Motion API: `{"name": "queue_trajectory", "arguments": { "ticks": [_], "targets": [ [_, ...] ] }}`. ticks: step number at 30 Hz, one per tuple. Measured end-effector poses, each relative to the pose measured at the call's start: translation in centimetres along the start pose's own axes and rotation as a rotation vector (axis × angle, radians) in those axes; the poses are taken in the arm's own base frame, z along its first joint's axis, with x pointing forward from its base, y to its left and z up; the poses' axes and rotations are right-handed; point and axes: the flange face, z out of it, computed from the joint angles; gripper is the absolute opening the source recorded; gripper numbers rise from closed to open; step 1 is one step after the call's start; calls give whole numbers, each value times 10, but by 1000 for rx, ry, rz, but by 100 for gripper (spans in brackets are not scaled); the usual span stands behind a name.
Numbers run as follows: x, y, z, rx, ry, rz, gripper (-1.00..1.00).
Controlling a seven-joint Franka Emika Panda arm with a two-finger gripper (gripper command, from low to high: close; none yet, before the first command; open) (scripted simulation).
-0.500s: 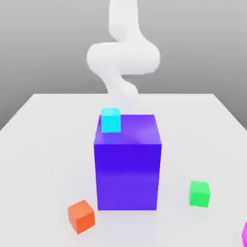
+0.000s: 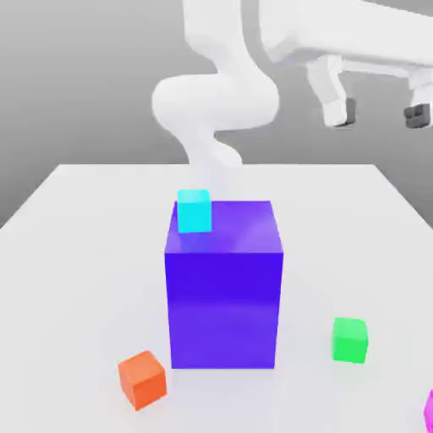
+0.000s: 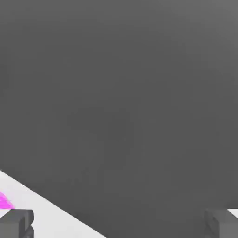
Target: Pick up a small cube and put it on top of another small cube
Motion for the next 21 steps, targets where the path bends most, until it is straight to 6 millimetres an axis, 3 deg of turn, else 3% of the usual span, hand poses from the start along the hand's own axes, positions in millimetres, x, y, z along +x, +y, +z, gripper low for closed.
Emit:
{"name": "queue_trajectory", "arguments": {
  "ticks": [5, 9, 13, 17, 20, 21],
  "targets": [
    [-28, -49, 85, -8, -118, -203, 0],
    [-57, -73, 152, -17, -209, -343, 0],
    [-98, -96, 217, -19, -302, -492, 0],
    [-145, -113, 279, -17, -387, -628, 0],
    [-166, -110, 323, -16, -400, -649, 0],
    [-172, -108, 335, -16, -401, -650, -100]
  ]
}}
